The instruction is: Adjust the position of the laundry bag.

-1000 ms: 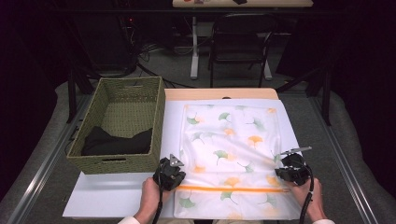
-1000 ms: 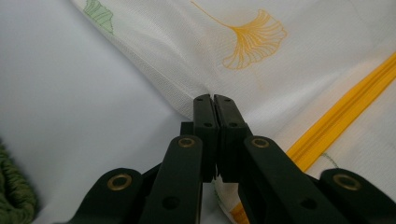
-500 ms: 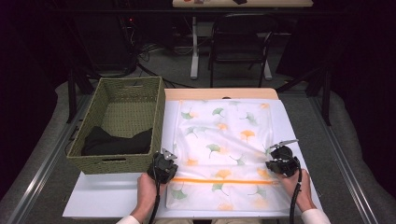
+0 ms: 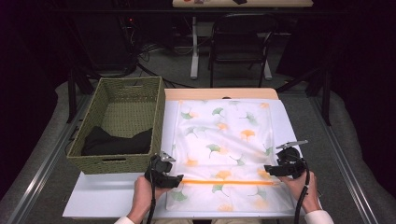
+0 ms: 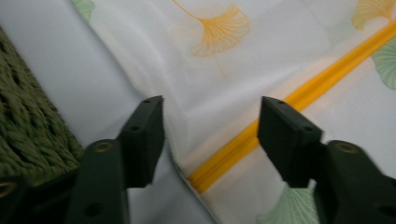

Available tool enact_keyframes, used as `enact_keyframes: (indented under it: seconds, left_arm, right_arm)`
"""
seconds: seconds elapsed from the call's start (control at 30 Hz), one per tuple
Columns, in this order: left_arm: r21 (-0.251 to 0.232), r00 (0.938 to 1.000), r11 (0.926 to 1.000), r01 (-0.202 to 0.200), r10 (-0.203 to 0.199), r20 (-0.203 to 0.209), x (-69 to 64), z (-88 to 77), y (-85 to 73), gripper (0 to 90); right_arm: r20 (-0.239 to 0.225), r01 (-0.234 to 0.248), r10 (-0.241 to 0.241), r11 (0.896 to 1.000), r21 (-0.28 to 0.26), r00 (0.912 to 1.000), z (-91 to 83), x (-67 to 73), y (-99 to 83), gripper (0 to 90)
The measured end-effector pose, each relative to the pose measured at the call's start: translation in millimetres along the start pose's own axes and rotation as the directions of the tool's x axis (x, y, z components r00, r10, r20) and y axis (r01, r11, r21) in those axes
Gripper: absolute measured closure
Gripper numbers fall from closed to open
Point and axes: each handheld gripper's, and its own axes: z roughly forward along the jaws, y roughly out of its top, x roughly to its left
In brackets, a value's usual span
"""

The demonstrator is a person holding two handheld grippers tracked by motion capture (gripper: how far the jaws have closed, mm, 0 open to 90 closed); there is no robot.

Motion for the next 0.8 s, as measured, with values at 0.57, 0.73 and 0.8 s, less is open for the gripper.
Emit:
enact_keyframes:
  seconds: [0.57, 0.73, 0.8]
  left_arm:
    - [0.069, 0.9992, 0.9973, -0.024, 0.026, -0.03, -5.9, 3.7, -16.3, 48.8]
    - [0.042, 0.9945, 0.9963, -0.075, 0.078, -0.07, -15.2, 5.3, -17.5, 64.0]
    - [0.035, 0.995, 0.9966, -0.075, 0.077, -0.063, -15.1, 5.5, -17.7, 67.6]
  right_arm:
    - [0.021, -0.041, 0.039, 0.997, 0.073, 0.999, 8.3, -1.6, -17.9, 54.4]
    - [0.059, -0.032, 0.028, 0.997, 0.068, 0.9978, 9.2, 1.8, -17.1, 64.2]
    - [0.059, -0.032, 0.028, 0.997, 0.067, 0.9979, 9.4, 2.3, -16.6, 70.4]
